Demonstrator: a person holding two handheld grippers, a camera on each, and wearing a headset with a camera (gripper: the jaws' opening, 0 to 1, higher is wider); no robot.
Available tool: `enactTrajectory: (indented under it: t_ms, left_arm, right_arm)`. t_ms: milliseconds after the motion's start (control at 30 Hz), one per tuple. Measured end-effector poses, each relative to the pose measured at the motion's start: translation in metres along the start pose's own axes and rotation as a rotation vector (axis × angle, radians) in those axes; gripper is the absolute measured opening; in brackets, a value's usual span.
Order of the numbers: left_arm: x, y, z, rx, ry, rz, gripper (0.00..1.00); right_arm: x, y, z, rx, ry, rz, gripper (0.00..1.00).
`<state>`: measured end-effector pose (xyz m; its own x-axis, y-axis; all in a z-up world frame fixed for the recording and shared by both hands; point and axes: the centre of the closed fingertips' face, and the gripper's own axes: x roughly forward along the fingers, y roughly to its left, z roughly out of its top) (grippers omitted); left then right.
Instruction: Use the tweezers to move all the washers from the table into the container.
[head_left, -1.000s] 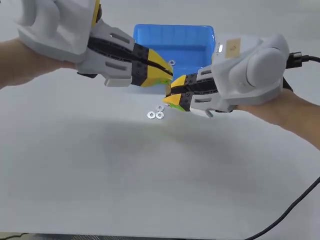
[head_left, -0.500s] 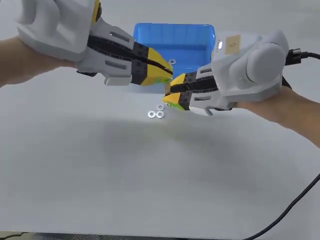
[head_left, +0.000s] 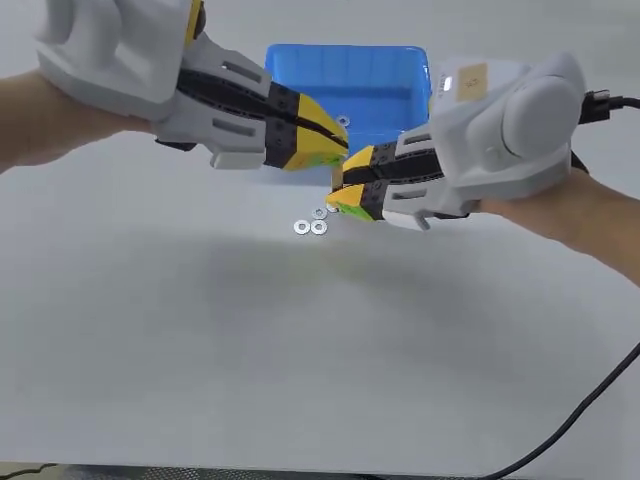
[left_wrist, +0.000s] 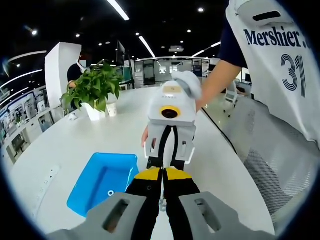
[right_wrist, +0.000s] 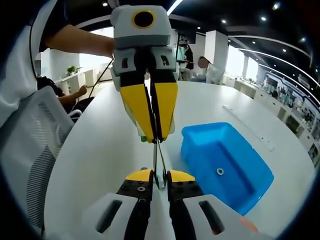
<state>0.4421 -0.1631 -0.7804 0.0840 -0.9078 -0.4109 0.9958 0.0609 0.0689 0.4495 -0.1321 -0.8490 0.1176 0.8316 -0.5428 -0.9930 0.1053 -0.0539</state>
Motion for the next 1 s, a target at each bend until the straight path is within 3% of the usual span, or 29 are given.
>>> enactTrajectory:
  t_ms: [667,1000]
  left_arm:
    - [-0.0010,-0.0025,-0.0018,-0.006,0.018,-0.011,0.05]
    - [0.0015,-0.0010,-0.0011,-0.022,0.002,-0.011,0.05]
  right_arm:
    - [-0.0001,0.0042,0.0014,0.015,-0.012,0.018,0.12]
    - [0.0046,0.0054,-0.0026,0.008,0.000,0.043,0.11]
